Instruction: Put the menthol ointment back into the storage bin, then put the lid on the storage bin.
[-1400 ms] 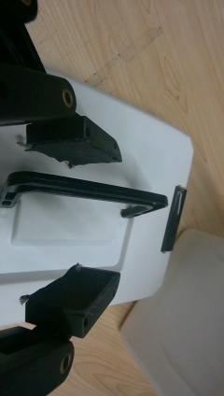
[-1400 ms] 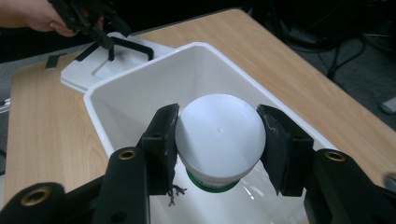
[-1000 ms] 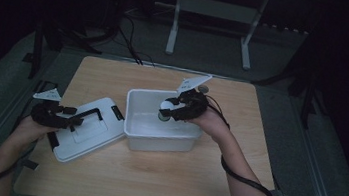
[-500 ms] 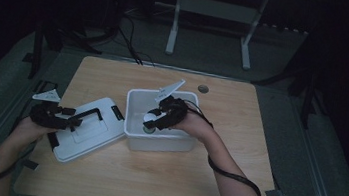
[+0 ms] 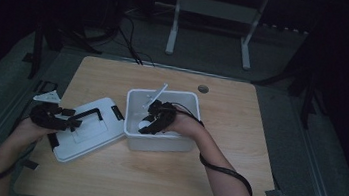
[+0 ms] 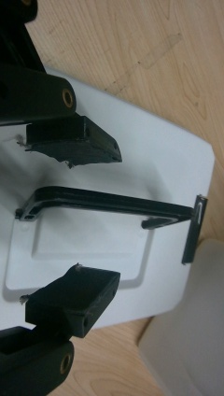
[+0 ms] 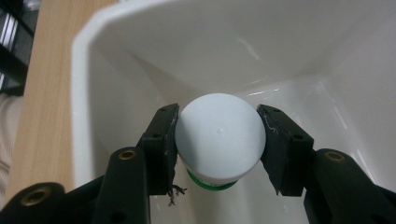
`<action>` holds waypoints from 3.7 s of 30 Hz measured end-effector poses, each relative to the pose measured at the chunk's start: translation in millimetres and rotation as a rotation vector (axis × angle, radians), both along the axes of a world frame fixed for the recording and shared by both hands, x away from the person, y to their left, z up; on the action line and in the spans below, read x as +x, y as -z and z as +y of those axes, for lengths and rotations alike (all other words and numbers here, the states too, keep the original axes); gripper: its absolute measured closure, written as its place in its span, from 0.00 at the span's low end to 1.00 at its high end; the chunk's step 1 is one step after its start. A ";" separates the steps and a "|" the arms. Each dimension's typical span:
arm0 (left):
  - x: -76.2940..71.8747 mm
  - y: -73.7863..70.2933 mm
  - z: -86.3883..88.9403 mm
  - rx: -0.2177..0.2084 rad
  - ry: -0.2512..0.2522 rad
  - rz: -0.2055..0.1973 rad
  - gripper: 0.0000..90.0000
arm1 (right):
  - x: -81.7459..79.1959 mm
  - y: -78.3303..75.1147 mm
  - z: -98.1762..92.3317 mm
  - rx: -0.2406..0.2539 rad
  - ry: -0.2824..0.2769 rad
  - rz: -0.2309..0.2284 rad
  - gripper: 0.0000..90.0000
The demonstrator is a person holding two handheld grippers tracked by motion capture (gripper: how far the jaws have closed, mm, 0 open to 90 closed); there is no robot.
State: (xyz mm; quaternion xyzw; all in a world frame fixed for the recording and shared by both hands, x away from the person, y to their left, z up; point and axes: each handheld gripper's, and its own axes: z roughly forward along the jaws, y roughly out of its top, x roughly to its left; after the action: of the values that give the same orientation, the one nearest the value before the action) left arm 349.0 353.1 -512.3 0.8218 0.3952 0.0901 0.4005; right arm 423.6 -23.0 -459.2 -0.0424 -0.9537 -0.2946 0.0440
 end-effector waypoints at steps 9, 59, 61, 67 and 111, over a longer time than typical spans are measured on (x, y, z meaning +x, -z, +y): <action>-0.3 -4.1 1.0 -0.018 -0.003 -0.012 0.41 | 11.0 11.4 11.5 -0.054 0.007 0.015 0.56; 16.1 -3.9 -18.6 0.027 0.071 0.046 0.71 | 0.4 -55.5 -141.5 0.234 0.474 -0.147 0.16; 18.0 -3.2 -19.8 0.037 0.084 0.070 0.79 | -1.2 -52.0 -157.5 0.232 0.515 -0.129 0.16; 17.7 -4.3 -22.0 0.084 0.128 0.059 0.91 | -9.1 -26.3 -205.2 0.199 0.595 -0.079 0.16; 18.9 -140.4 -65.5 0.029 0.242 -0.210 0.93 | -58.9 61.2 -275.6 0.271 0.719 0.006 0.16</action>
State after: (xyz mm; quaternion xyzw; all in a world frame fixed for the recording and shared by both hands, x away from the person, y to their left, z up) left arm 367.9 287.6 -371.8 0.8551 0.2480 0.1323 0.4356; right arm 364.7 -298.7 -520.3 -0.3690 -0.8302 -0.4144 -0.0541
